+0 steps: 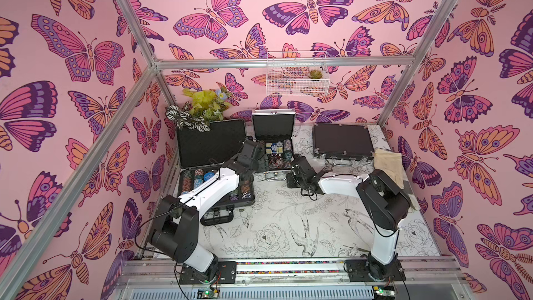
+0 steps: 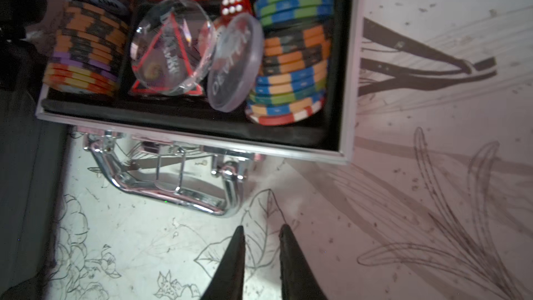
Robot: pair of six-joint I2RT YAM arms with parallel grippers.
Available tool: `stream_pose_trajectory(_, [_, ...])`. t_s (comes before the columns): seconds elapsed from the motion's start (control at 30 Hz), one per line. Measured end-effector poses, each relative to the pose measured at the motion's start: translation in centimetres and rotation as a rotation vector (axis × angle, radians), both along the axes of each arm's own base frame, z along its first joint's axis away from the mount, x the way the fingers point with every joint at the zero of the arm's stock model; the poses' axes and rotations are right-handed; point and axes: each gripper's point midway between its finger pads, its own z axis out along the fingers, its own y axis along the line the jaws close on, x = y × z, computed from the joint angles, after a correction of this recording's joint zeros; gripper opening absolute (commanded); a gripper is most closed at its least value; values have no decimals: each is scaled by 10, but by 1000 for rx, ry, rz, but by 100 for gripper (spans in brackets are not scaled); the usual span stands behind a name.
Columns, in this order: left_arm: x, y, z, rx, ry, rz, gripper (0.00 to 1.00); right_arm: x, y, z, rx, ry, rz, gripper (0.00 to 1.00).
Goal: Close the poker set cases
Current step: Move the poker set case to the center of the board.
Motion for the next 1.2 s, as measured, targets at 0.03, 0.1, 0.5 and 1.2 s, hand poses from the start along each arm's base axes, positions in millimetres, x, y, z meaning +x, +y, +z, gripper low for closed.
stream_pose_trajectory(0.03, [0, 0, 0, 0, 0, 0, 80, 2, 3, 1, -8, -9, 2, 27])
stream_pose_trajectory(0.1, [0, 0, 0, 0, 0, 0, 80, 4, 9, 4, -17, -21, 6, 27])
stream_pose_trajectory(0.5, [0, 0, 0, 0, 0, 0, 80, 16, 10, -9, -115, -27, -14, 25])
stream_pose_trajectory(1.2, [0, 0, 0, 2, -1, 2, 80, 17, 1, -6, -121, -31, -42, 4])
